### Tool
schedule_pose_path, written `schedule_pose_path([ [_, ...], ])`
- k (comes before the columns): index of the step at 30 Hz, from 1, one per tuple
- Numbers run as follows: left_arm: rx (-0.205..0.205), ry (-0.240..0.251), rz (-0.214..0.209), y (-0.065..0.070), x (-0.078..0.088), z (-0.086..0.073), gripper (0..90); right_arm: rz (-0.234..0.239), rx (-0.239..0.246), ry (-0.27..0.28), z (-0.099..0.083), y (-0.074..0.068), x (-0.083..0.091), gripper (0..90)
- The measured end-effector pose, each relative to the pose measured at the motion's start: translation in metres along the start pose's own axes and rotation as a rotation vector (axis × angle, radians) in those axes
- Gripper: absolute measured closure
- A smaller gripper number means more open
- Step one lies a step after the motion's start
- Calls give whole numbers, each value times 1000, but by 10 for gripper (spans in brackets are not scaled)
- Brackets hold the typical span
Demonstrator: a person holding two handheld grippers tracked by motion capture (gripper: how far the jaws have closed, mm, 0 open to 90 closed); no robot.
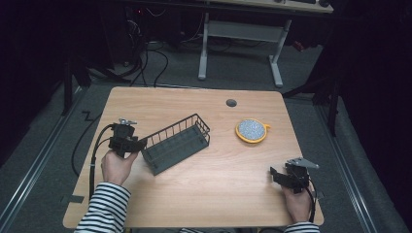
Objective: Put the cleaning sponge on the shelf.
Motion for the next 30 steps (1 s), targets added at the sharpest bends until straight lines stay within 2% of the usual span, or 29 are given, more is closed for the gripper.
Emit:
schedule_pose_path([
  [6,-1,-6,-17,3,-5,0,703,1,0,0,0,0,0,330],
  [9,5,-4,-20,3,-5,0,716,1,1,0,0,0,0,330],
  [19,2,1,-44,7,-5,1,724,1,1,1,0,0,0,331],
  [30,-13,18,-86,24,-10,5,724,2,-5,2,0,0,0,331],
])
Point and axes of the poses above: each handheld gripper's, and its own axes: x roughly backward along the jaws, z roughly out of its top, y roughly to its right, the point moved 8 cm from there along -x, roughly forward along the jaws, and after that the axes turned 3 degrees about -x, right-handed, at the moved point
